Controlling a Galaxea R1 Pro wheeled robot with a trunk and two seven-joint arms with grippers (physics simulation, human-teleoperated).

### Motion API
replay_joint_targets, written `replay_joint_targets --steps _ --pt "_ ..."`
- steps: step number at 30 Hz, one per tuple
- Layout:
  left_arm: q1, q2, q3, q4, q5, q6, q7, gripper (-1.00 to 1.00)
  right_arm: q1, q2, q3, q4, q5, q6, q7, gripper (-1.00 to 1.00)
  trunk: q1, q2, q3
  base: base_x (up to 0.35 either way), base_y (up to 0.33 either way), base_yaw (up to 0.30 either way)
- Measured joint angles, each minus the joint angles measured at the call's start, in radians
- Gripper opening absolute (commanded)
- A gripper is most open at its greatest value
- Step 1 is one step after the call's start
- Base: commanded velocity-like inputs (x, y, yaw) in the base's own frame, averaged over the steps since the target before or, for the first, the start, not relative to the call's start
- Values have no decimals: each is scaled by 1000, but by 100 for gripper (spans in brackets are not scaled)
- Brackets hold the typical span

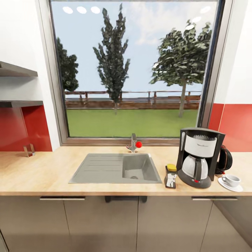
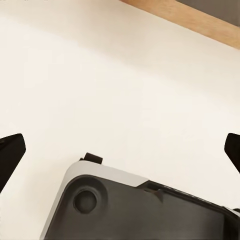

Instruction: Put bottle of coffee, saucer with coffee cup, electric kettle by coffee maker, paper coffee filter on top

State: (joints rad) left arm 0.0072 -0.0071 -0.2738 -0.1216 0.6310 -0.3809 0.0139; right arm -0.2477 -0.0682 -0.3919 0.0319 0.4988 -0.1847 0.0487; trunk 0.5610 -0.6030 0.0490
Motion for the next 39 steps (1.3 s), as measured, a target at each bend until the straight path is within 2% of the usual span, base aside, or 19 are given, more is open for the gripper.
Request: replay_joint_targets --steps 15,22,39 --pt "0 -4 -3 0 -6 0 0 100 0 -1 0 0 0 0 0 100 -58 105 47 0 0 0" --pt "0 -3 -2 0 3 -2 0 100 0 -4 -3 -2 -5 -3 0 100 -58 105 47 0 119 0" --pt "1 -3 1 0 7 -2 0 100 0 6 -8 -3 -8 -1 0 100 -58 105 47 0 341 0"
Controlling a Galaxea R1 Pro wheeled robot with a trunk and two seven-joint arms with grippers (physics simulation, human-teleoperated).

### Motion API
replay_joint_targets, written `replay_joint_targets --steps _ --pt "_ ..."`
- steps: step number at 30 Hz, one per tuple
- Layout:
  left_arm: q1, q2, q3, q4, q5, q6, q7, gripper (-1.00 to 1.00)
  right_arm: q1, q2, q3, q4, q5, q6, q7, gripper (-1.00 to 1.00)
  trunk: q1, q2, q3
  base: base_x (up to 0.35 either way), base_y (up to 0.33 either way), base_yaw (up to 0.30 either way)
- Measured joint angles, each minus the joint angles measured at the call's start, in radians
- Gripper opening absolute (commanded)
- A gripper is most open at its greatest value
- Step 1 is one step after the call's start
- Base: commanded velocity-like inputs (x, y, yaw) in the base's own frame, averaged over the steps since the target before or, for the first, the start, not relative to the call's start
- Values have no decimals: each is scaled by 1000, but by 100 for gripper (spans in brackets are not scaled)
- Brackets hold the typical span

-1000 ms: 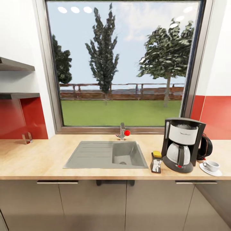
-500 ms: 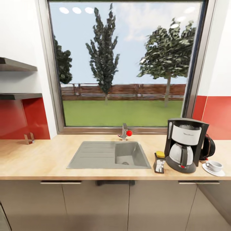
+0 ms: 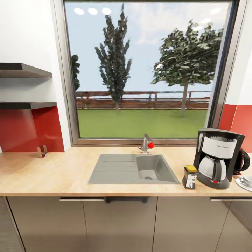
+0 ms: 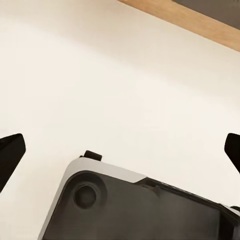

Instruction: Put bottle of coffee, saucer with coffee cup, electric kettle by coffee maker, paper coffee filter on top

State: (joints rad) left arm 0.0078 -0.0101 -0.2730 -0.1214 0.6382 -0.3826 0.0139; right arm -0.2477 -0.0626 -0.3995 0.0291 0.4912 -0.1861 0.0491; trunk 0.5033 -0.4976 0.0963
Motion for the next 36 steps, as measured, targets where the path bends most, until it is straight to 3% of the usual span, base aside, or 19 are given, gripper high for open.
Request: replay_joint_targets --steps 36 --pt "0 -1 -1 0 -2 0 0 100 0 0 -3 0 -5 0 0 100 0 0 0 0 344 0"
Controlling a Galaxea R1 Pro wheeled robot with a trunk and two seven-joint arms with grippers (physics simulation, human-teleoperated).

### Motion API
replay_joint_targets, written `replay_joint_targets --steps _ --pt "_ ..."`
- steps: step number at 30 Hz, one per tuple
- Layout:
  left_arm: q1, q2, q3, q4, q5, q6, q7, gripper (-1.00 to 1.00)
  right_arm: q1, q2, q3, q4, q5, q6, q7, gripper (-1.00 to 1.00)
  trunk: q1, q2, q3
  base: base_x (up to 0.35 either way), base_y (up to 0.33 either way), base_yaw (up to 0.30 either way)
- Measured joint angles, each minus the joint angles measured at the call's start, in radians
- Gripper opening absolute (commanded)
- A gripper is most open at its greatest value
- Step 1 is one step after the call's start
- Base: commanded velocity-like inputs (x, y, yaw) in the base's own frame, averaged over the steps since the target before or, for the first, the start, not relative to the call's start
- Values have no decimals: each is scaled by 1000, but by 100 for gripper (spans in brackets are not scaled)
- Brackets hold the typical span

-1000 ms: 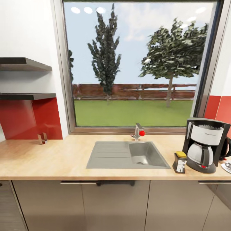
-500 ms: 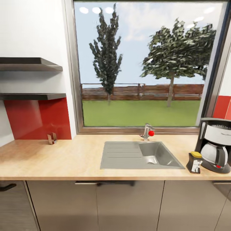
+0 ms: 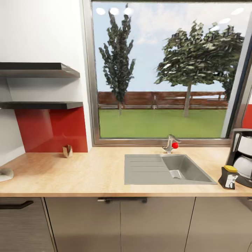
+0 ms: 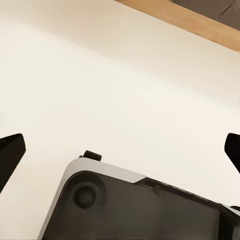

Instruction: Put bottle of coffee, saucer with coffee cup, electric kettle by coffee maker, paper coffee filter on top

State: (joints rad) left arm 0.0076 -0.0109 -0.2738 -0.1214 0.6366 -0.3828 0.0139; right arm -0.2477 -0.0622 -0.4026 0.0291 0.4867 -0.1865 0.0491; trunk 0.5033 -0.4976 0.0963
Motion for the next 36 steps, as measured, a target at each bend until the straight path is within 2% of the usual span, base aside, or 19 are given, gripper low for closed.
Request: replay_joint_targets --steps 36 --pt "0 0 -3 0 -3 0 0 100 0 0 0 0 0 0 0 100 0 0 0 0 344 0"
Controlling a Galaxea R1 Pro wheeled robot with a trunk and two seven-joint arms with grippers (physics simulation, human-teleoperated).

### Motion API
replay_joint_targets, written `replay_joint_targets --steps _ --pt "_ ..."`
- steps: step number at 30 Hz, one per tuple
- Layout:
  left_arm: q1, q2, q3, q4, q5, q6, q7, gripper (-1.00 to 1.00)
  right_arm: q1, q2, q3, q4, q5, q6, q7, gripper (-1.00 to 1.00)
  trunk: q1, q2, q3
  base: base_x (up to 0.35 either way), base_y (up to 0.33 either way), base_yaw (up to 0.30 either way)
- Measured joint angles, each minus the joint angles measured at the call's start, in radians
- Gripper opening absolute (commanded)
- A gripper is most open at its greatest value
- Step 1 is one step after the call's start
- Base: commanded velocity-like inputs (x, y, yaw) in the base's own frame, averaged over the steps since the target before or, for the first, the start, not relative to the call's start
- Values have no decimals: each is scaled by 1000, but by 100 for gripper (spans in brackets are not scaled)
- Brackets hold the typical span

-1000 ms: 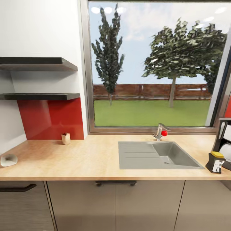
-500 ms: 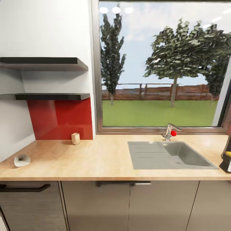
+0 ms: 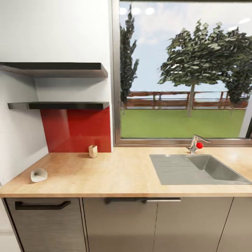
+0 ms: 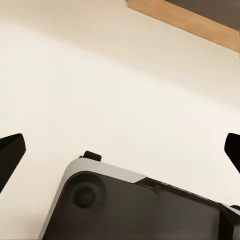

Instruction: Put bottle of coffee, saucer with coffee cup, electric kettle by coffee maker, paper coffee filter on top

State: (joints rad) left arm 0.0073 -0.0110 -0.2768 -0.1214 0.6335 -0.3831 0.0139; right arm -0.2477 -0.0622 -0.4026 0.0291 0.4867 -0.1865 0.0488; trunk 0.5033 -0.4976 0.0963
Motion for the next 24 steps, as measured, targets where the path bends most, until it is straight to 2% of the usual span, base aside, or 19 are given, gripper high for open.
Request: replay_joint_targets --steps 24 --pt "0 0 0 0 1 1 0 100 0 0 0 0 0 -1 0 100 0 0 0 0 344 0"
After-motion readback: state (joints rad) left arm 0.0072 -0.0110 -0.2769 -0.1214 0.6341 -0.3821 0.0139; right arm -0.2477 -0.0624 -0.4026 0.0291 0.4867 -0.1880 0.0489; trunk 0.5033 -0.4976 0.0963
